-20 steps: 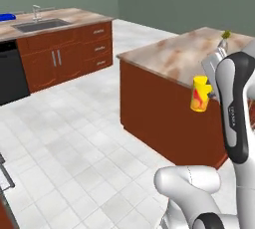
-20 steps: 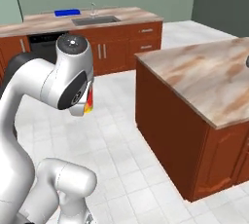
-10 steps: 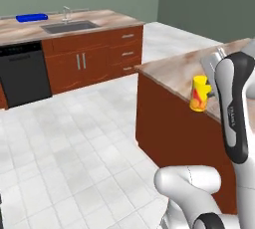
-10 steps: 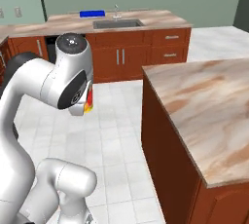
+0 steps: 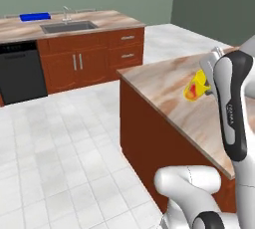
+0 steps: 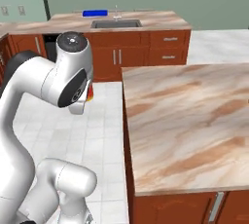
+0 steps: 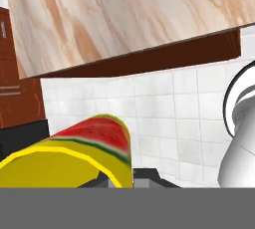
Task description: There is a tray on the dining counter. Grab the cup, mug, and pitcher and place them on the tray. The pitcher may be placed next to the tray if it cannot fit the tray.
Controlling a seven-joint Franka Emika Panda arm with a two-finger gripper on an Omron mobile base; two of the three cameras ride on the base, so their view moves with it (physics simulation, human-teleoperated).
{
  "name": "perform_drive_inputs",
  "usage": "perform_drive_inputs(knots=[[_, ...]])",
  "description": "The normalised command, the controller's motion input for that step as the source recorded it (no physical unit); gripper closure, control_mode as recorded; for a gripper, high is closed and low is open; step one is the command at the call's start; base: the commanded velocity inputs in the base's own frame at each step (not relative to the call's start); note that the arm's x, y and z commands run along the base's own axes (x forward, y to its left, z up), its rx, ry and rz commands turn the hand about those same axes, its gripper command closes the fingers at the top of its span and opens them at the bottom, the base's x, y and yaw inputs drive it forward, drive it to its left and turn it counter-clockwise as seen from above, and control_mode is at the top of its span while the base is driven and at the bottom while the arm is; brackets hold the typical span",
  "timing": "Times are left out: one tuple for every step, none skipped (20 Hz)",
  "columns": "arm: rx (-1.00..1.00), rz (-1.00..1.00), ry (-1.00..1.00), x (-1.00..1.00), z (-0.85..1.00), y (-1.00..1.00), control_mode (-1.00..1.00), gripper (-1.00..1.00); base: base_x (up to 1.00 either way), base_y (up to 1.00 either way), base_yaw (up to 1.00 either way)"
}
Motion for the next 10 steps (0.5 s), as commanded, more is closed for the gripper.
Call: perform_drive_inputs(knots=[[0.0, 0.0, 0.0, 0.0, 0.0, 0.0, 1.0, 1.0, -0.45, -1.0, 0.1], [0.0, 0.0, 0.0, 0.0, 0.0, 0.0, 1.0, 1.0, -0.58, -1.0, 0.05], [0.0, 0.0, 0.0, 0.0, 0.0, 0.0, 1.0, 1.0, -0.55, -1.0, 0.04], [0.0, 0.0, 0.0, 0.0, 0.0, 0.0, 1.0, 1.0, -0.53, -1.0, 0.03], [0.0, 0.0, 0.0, 0.0, 0.0, 0.0, 1.0, 1.0, -0.57, -1.0, 0.02], [0.0, 0.0, 0.0, 0.0, 0.0, 0.0, 1.0, 1.0, -0.62, -1.0, 0.03], [0.0, 0.0, 0.0, 0.0, 0.0, 0.0, 1.0, 1.0, -0.56, -1.0, 0.03], [0.0, 0.0, 0.0, 0.0, 0.0, 0.0, 1.0, 1.0, -0.54, -1.0, 0.03], [0.0, 0.0, 0.0, 0.0, 0.0, 0.0, 1.0, 1.0, -0.6, -1.0, 0.03], [0.0, 0.0, 0.0, 0.0, 0.0, 0.0, 1.0, 1.0, -0.76, -1.0, 0.01]])
